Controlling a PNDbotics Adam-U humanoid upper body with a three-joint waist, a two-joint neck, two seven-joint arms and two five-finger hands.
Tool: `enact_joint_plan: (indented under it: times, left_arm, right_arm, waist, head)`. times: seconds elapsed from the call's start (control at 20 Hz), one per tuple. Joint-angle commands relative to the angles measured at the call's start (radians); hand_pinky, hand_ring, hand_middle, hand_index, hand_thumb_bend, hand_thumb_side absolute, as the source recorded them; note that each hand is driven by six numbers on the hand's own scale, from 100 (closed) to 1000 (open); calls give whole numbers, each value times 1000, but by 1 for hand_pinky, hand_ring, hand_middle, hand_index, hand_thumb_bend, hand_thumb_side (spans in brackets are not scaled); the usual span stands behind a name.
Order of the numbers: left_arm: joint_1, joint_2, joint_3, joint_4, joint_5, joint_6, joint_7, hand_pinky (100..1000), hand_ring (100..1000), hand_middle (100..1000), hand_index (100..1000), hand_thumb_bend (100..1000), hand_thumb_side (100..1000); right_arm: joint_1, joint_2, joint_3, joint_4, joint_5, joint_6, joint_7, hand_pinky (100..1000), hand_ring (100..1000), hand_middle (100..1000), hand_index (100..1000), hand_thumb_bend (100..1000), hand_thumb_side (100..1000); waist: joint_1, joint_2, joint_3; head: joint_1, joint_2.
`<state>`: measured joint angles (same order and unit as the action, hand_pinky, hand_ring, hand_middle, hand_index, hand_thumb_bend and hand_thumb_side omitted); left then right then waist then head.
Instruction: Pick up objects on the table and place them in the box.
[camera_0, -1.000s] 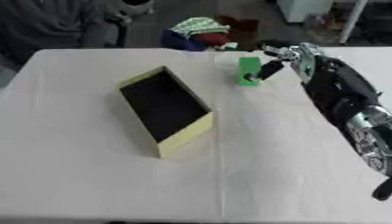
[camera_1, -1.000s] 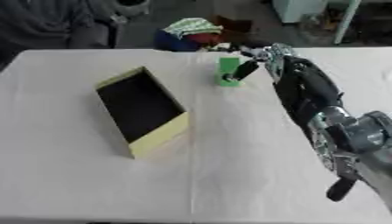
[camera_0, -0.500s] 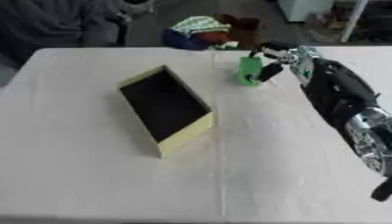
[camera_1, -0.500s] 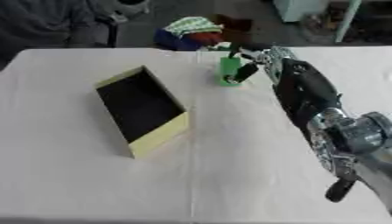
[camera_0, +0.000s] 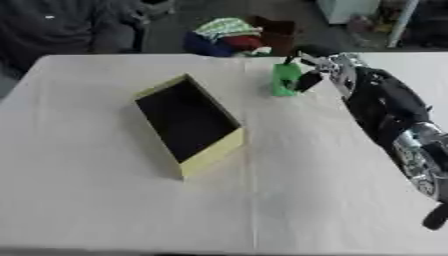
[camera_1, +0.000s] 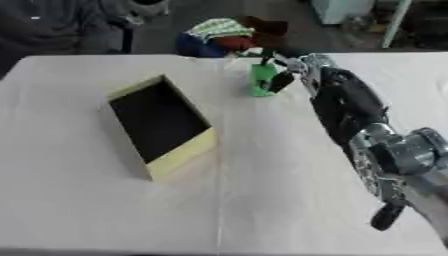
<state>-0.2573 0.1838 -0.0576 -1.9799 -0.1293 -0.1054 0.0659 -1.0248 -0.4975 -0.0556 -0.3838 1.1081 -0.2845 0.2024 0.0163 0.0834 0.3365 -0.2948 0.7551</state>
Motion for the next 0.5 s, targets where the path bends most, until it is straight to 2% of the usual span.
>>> enact_joint_plan:
  times: [0.05,0.2,0.3,0.4,0.5]
  left_arm:
    - [-17,13,-2,-20,-4,2,3,644,654,727,810,533,603]
    - [-16,13,-2,-20,-5,2,3,644,654,727,810,534,603]
    - [-16,13,-2,-20,-5,1,4,644,654,726,810,534,603]
    - [-16,13,-2,-20,-5,1,4,644,654,726,810,535,603]
    - [-16,13,-2,-20,-5,2,4,644,654,726,810,535,603]
  right_arm:
    - [-15,-18,-5,-18,14,-2,-10,973,1000,935,768,174,273]
    - [-16,-18,-5,-20,14,-5,-14,971,1000,930,722,153,253]
    - [-16,-18,-4,-21,14,-8,-16,972,1000,933,743,182,256]
    - [-17,-17,-4,-23,13,-13,-14,974,1000,939,826,231,284]
    - [-18,-16,-1,-23,13,-22,-1,985,1000,955,964,318,306]
  waist:
    - [0,-10,0]
    - [0,-11,0]
    - [0,-11,0]
    - [0,-12,0]
    - [0,-12,0]
  head:
    - [-3,-7]
    - [-3,-6]
    - [-5,-6]
    - [-6,-5]
    - [-7,-5]
